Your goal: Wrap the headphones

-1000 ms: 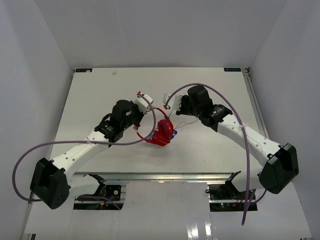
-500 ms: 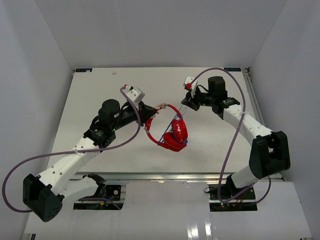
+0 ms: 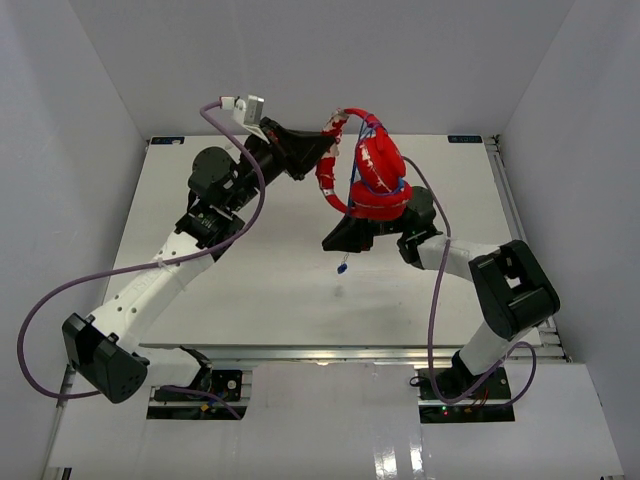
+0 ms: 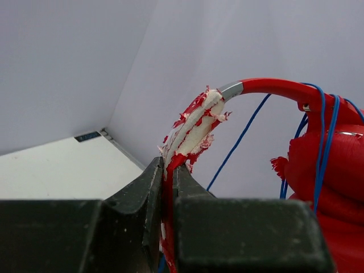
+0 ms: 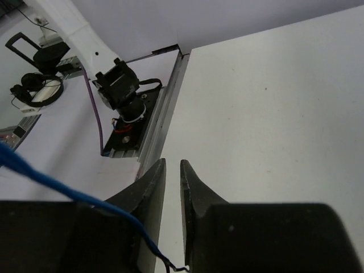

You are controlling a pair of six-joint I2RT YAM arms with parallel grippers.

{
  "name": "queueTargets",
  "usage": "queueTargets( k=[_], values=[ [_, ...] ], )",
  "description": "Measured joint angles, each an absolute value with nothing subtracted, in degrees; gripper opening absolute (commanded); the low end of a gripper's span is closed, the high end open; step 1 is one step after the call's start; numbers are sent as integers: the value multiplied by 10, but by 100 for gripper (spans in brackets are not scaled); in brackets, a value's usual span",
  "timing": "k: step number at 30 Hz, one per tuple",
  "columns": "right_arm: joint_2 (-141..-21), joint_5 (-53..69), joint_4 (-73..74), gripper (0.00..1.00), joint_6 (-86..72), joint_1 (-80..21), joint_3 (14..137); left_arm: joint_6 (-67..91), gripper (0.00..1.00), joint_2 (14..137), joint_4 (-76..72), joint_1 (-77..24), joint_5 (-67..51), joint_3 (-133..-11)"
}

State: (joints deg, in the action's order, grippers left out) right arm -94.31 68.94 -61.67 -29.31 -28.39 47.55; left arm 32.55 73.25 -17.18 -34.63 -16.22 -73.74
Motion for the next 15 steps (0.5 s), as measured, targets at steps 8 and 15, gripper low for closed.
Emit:
queueTargets(
  k=[8,15],
  values=[
    [-884,697,-676,8,-320,-298,373,297,0,741,-145,-347,62,-793],
    [-741,623,-381,8,-101,-307,392,169,0,777,-130,-326,278,-800]
  ],
)
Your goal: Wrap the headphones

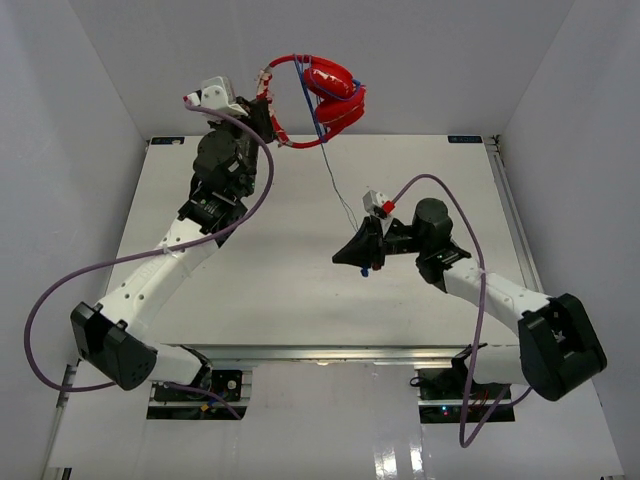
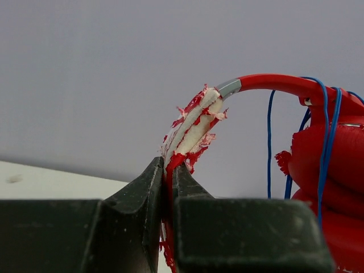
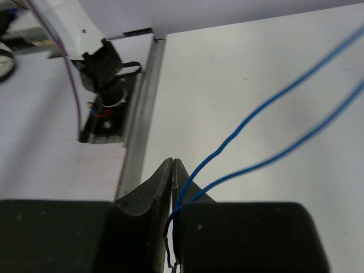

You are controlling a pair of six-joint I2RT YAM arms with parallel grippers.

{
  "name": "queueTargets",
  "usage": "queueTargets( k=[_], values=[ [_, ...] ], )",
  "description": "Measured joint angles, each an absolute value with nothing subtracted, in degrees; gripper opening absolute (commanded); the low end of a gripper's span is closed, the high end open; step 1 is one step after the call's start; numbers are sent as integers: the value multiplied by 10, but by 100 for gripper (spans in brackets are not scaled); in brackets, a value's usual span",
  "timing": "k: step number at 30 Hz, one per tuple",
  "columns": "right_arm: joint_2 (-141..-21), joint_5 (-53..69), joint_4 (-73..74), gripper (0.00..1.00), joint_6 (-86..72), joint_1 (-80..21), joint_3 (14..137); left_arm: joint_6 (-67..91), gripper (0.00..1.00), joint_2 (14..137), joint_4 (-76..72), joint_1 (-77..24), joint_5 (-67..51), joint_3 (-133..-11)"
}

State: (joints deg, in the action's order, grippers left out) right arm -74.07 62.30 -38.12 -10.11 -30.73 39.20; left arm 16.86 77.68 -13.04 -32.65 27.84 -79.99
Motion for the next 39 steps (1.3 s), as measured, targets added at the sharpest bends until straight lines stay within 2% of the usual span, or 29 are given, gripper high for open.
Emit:
queueTargets(
  k=[7,12,15,21,26,29,34,39],
  values=[
    [-690,430,-9,8,184,-386,576,38,0,857,-87,-288,324,-730],
    [-709,251,176,8,346,-426,694,-17,0,891,-33,-289,245,-652],
    [-729,126,209,8,441,-427,726,-42,0,877,-21,-292,154,-607],
    [-746,5,187,8,547,-415,680,-72,0,775,-19,-289,-54,-518],
    [-774,11,138,8,551,-370,638,-39,0,705,-60,-290,-215,-497],
    [-794,60,111,8,521,-334,626,5,0,693,-100,-290,-274,-489],
    [-832,216,69,8,429,-264,619,92,0,705,-187,-268,-289,-443],
    [-904,396,-19,8,309,-223,577,182,0,774,-291,-247,-280,-412]
  ],
)
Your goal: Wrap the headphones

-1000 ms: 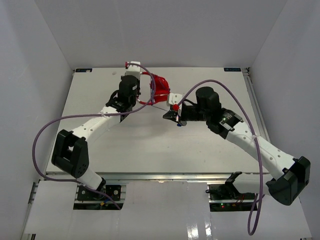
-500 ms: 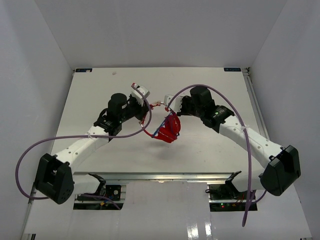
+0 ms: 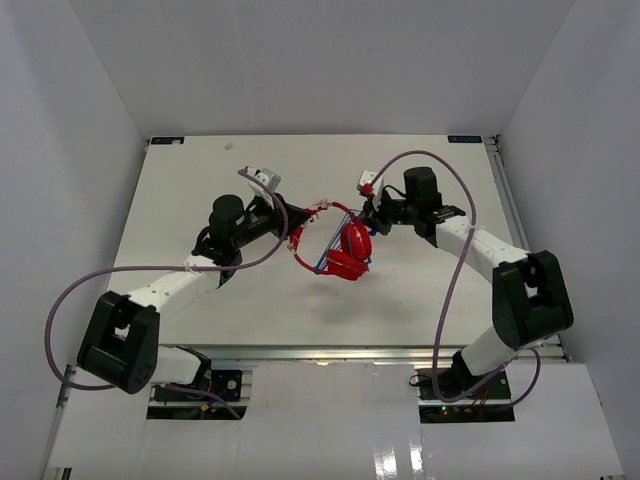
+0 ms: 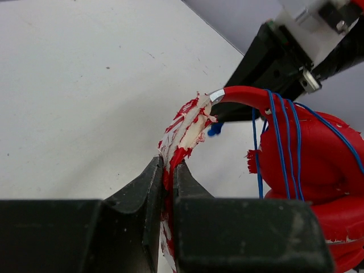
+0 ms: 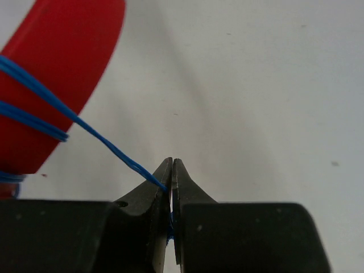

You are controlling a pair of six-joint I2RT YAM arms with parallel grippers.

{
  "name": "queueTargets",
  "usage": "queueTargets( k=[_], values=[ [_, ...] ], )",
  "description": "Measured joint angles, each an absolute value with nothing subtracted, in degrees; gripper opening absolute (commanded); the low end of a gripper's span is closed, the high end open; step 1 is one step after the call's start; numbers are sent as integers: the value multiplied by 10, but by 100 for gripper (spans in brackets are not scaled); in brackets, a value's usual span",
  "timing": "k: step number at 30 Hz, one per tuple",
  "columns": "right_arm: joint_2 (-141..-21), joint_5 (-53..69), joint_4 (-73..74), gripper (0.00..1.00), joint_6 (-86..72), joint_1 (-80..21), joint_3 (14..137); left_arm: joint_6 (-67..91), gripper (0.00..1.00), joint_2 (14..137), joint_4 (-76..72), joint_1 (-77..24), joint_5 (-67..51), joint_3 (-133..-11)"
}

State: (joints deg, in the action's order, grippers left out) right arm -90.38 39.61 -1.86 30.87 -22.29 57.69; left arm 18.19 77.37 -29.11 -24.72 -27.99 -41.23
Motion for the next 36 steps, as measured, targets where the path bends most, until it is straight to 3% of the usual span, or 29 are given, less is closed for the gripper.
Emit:
queueTargets(
  k=[7,12,18,24,30,36],
  values=[
    [-1021,527,-123,8,141,-221,552,255,0,881,-403,-244,-241,-385],
    [-1107,548,-161,16,50,-216,583,290,0,960,-454,-242,-204,-381],
    [-1146,525,-172,42,-16,-202,595,298,0,1018,-481,-241,-156,-380],
    [-1147,477,-166,61,-30,-183,599,291,0,1052,-476,-241,-128,-383],
    [-1140,440,-159,76,-22,-163,611,287,0,1072,-467,-241,-113,-401],
    [-1114,406,-128,81,-11,-125,604,302,0,1092,-457,-241,-110,-417]
  ],
)
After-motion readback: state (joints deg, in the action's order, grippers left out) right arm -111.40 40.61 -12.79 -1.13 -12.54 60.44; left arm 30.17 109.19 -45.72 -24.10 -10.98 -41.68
